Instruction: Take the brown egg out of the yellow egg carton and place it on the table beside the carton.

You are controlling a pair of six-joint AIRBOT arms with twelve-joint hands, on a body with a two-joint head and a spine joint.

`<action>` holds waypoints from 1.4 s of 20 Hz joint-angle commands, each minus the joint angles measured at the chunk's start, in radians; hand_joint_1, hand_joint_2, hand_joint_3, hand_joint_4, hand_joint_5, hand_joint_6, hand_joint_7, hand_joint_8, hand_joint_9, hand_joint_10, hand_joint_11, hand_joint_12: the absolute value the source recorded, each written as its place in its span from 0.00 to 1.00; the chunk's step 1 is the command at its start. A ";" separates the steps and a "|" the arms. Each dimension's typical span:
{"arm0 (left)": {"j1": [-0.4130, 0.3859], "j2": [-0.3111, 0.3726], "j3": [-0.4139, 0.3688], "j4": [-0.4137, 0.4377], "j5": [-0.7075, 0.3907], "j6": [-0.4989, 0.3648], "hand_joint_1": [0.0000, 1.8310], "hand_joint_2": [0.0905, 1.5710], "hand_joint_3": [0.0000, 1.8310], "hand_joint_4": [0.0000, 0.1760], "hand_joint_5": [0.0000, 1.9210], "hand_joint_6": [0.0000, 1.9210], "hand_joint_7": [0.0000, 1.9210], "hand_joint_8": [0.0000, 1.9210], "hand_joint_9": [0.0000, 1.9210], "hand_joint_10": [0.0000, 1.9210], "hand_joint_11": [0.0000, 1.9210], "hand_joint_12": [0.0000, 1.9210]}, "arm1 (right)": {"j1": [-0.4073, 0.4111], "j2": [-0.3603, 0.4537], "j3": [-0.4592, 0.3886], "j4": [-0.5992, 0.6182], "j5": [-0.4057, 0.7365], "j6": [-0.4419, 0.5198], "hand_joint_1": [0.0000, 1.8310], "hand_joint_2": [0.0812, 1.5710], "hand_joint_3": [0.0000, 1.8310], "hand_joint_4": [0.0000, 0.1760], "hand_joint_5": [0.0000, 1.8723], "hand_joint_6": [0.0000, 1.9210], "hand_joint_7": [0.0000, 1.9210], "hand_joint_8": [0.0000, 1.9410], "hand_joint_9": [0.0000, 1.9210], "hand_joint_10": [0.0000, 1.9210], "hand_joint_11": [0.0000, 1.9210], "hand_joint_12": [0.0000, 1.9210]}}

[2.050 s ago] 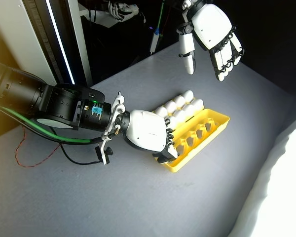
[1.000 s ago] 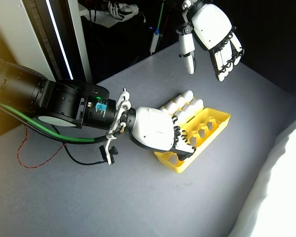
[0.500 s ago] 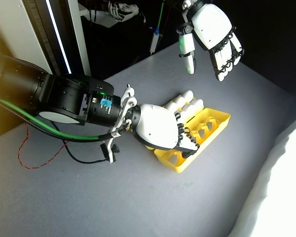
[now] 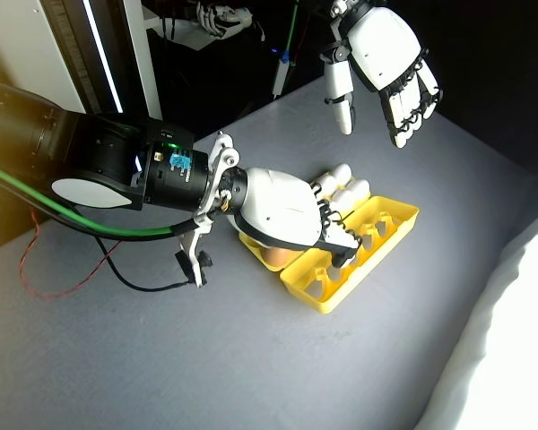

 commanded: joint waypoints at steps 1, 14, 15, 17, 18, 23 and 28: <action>-0.010 0.007 -0.006 0.095 0.027 0.003 0.07 0.82 0.00 0.00 0.23 0.00 0.25 0.00 0.23 0.00 0.01 0.40 | 0.001 0.012 0.000 -0.008 0.103 -0.003 0.68 0.68 0.00 0.00 0.25 0.01 0.26 0.00 0.13 0.29 0.00 0.68; -0.010 0.007 -0.006 0.096 0.028 0.003 0.07 0.82 0.00 0.00 0.24 0.00 0.25 0.00 0.23 0.00 0.02 0.40 | -0.031 -0.021 0.008 0.018 0.060 0.004 0.67 0.67 0.00 0.00 0.23 0.00 0.24 0.00 0.12 0.28 0.00 0.67; -0.010 0.007 -0.006 0.096 0.028 0.003 0.08 0.82 0.00 0.00 0.24 0.00 0.26 0.00 0.24 0.00 0.02 0.40 | -0.036 -0.023 0.008 0.018 0.054 0.003 0.67 0.66 0.00 0.00 0.23 0.00 0.25 0.00 0.13 0.28 0.00 0.70; -0.010 0.007 -0.006 0.096 0.028 0.003 0.07 0.82 0.00 0.00 0.23 0.00 0.25 0.00 0.23 0.00 0.01 0.40 | -0.042 -0.025 0.008 0.018 0.055 0.003 0.67 0.67 0.00 0.00 0.23 0.00 0.24 0.00 0.12 0.28 0.00 0.69; -0.010 0.007 -0.006 0.096 0.028 0.003 0.08 0.82 0.00 0.00 0.23 0.00 0.25 0.00 0.23 0.00 0.02 0.40 | -0.044 -0.027 0.008 0.018 0.055 0.003 0.67 0.68 0.00 0.00 0.21 0.00 0.22 0.00 0.11 0.27 0.00 0.66; -0.010 0.007 -0.006 0.096 0.028 0.003 0.07 0.82 0.00 0.00 0.24 0.00 0.26 0.00 0.24 0.00 0.02 0.40 | -0.066 -0.033 0.008 0.018 0.069 0.003 0.69 0.67 0.00 0.00 0.22 0.00 0.23 0.00 0.12 0.27 0.00 0.65; -0.010 0.007 -0.006 0.096 0.028 0.004 0.10 0.81 0.00 0.00 0.24 0.00 0.27 0.00 0.24 0.00 0.02 0.40 | -0.083 -0.043 0.008 0.018 0.090 0.003 0.68 0.68 0.00 0.00 0.23 0.01 0.23 0.00 0.12 0.26 0.00 0.64</action>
